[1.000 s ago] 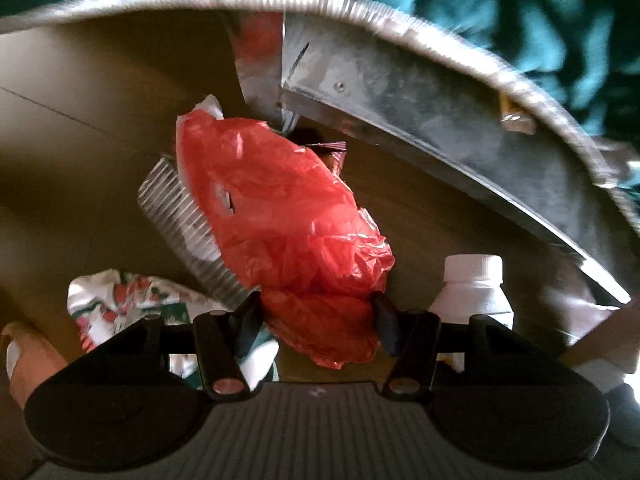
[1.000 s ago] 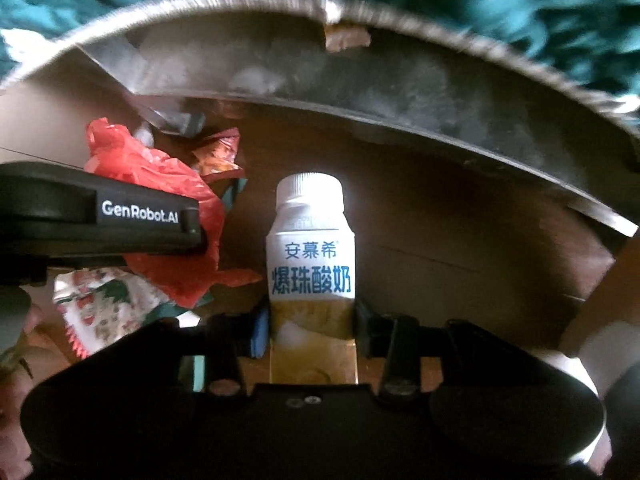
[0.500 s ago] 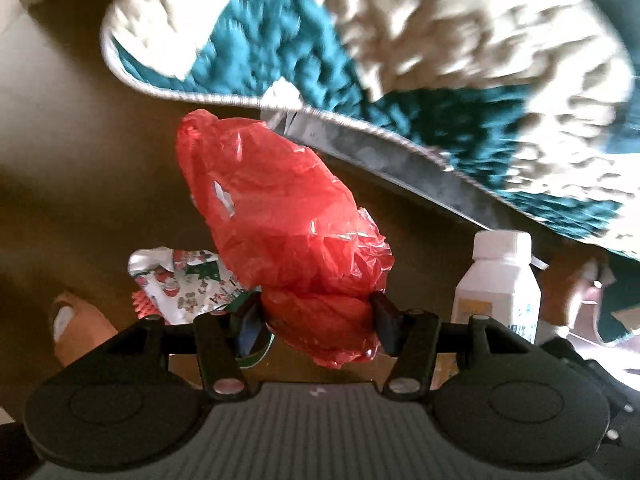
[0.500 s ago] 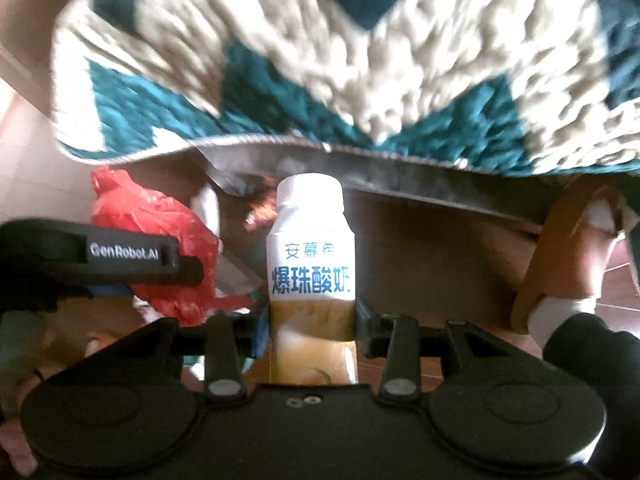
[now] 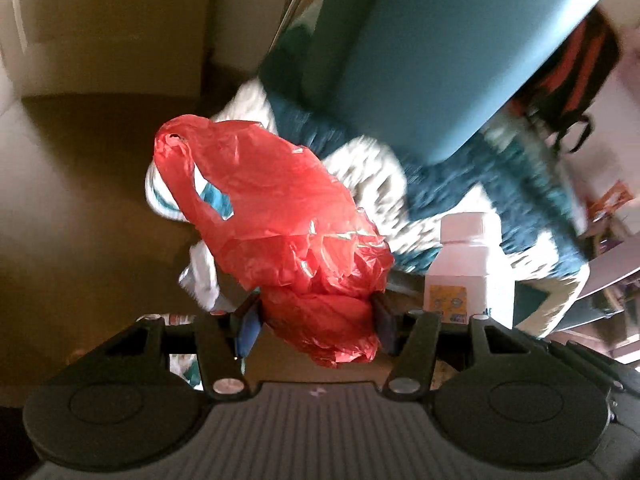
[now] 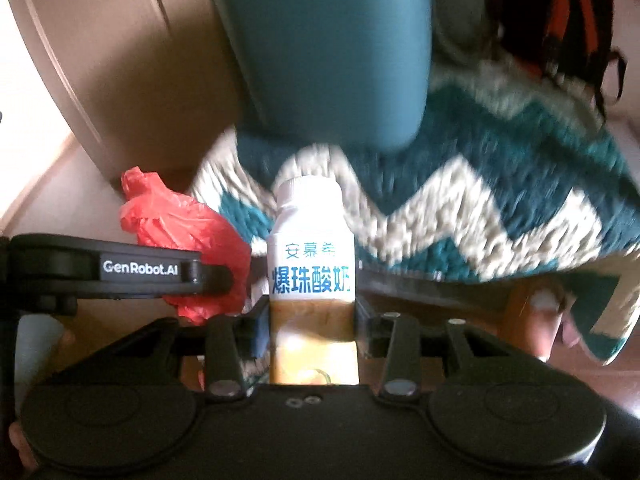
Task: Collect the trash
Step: 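Lift red bag in left tool while right tool carries yogurt bottle to wastebasket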
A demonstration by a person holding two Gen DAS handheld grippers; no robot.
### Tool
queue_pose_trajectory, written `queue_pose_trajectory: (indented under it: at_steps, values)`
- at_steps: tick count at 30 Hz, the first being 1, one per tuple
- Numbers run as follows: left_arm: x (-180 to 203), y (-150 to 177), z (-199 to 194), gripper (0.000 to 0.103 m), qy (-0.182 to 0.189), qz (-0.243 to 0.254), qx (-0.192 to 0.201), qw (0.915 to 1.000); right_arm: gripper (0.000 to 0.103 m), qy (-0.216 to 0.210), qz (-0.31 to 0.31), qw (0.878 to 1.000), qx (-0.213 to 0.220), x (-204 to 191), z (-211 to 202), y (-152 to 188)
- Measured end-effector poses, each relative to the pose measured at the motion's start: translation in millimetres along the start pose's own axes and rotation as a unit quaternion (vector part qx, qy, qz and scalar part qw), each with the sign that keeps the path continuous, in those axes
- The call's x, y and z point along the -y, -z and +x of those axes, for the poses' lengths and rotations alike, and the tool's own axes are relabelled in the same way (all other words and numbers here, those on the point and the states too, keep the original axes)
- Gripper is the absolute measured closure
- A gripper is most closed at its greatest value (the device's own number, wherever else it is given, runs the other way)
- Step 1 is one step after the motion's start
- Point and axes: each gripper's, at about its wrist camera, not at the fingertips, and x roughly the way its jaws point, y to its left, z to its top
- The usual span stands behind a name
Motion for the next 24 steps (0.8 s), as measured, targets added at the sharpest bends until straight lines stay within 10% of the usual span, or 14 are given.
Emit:
queue_pose_trajectory:
  at_steps: [11,24]
  values:
    - [34.1,-28.7,-98.9,0.046,0.033,0.033,0.114,0.9924,0.063,-0.018,-0.009,0.992,0.122,-2.0,-97.4,-43.0]
    - [84.9,-107.7,-194.1,0.046,0.042,0.093,0.249,0.9630,0.063,-0.008,-0.043,0.969,0.241,-11.5,-162.5,-135.6]
